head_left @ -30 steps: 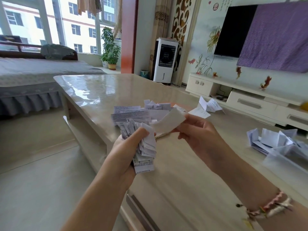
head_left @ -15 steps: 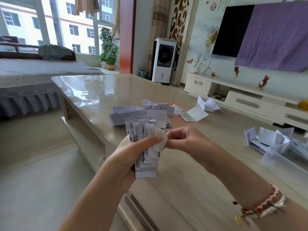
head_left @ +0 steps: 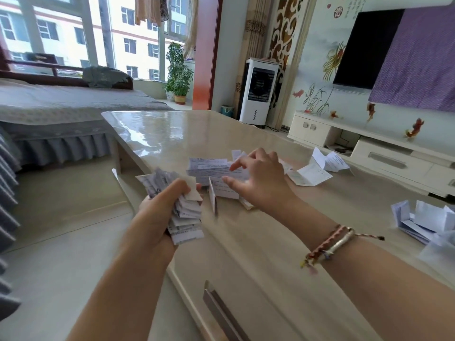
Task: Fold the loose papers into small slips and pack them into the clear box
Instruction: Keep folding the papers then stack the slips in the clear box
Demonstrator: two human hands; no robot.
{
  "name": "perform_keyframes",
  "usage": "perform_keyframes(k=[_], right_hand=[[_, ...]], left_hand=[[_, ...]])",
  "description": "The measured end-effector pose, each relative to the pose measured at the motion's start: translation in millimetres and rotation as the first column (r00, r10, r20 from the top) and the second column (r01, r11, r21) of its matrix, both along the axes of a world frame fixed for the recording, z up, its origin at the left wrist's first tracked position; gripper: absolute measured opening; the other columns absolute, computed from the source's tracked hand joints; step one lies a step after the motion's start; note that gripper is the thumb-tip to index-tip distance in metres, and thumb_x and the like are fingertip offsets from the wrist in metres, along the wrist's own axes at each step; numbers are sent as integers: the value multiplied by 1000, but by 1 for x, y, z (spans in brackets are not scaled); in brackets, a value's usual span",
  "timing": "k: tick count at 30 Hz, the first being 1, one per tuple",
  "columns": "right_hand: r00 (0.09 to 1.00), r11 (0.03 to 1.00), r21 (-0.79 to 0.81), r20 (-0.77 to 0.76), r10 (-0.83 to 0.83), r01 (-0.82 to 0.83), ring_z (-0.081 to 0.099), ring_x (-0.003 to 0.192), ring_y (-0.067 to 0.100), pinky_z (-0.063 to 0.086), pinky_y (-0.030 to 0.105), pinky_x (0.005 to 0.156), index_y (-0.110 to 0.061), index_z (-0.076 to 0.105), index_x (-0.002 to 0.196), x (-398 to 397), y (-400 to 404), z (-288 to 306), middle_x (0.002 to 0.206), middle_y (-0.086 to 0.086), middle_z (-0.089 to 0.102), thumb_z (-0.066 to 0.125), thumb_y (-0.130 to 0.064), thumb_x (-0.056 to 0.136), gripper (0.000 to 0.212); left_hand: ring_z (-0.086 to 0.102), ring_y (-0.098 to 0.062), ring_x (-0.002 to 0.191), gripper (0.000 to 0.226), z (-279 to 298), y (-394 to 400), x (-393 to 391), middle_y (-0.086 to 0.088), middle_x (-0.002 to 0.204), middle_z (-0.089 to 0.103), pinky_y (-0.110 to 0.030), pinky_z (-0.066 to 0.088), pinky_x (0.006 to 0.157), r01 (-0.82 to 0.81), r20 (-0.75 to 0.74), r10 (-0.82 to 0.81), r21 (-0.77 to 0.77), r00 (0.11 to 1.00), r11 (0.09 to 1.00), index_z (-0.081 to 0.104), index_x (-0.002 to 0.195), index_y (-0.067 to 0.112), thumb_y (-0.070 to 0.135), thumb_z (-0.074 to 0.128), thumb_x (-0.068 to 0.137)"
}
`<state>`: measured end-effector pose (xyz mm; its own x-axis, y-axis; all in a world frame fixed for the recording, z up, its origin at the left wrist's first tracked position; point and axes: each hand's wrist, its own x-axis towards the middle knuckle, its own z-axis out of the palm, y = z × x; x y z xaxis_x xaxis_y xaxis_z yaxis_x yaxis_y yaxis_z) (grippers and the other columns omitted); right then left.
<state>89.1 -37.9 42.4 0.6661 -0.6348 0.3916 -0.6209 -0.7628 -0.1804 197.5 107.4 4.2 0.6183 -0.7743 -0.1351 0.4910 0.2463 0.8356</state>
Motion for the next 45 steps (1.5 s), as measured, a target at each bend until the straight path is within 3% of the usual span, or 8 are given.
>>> perform_keyframes(k=[4,8,14,26,31,35,40,45], right_hand=[[987,997,-64,-159,-40,30,31,117,26,29,37,94,-18,61,109,24,8,-8,118,6,42,50,-71,82,60],[985,994,-111,-168,-32,13,34,116,29,28,37,88,-16,64,97,31,16,-15,105,4,45,56,-41,86,28],[989,982,-152,77,128,-116,57,76,15,33,30,70,-24,68,82,24,36,-22,73,-9,63,61,-35,89,14],[911,727,549,259,321,-412,53,84,9,44,14,70,-20,68,117,20,44,-4,108,-7,55,51,2,85,42],[990,991,36,57,128,-130,37,116,21,33,32,95,-28,56,129,35,3,-5,126,-1,50,62,-25,90,40],[991,999,34,-136,-11,15,33,119,24,25,34,87,-29,65,106,46,-20,-2,129,-1,54,61,-40,91,19],[978,987,115,188,92,-115,57,101,18,44,32,90,-28,65,87,29,-18,14,91,-7,65,66,-28,90,3],[869,797,519,495,14,-309,62,73,8,44,14,54,-21,64,94,-17,4,22,82,-2,70,67,-19,90,5]], left_hand=[[65,-38,86,36,-11,-6,7,-26,101,63,-53,54,78,-75,-69,77,22,995,997,60,118,2,7,59,83],[60,-23,53,23,-17,-14,8,-13,72,59,-31,52,52,-171,-46,172,33,984,985,55,108,8,3,59,86],[68,-29,74,55,-18,-24,-10,-21,96,67,-34,53,59,-183,35,182,32,983,983,52,121,4,15,68,70],[68,-28,74,43,-8,-16,4,-18,91,70,-43,57,74,-164,-17,164,-61,986,985,57,122,1,17,70,84],[66,-19,58,33,-3,-18,7,-15,83,70,-28,54,53,-153,-68,150,-55,986,987,62,113,2,17,70,84],[68,-22,65,40,-4,-19,11,-14,84,70,-31,58,61,-140,-107,136,-34,985,990,62,118,3,18,73,82],[68,-17,58,39,-4,-18,10,-14,86,71,-27,54,49,-70,-112,65,-49,992,996,63,117,3,19,71,83],[65,-18,59,38,3,-22,-11,-13,87,71,-29,55,52,95,-63,-99,-66,993,993,65,114,6,26,71,82]])
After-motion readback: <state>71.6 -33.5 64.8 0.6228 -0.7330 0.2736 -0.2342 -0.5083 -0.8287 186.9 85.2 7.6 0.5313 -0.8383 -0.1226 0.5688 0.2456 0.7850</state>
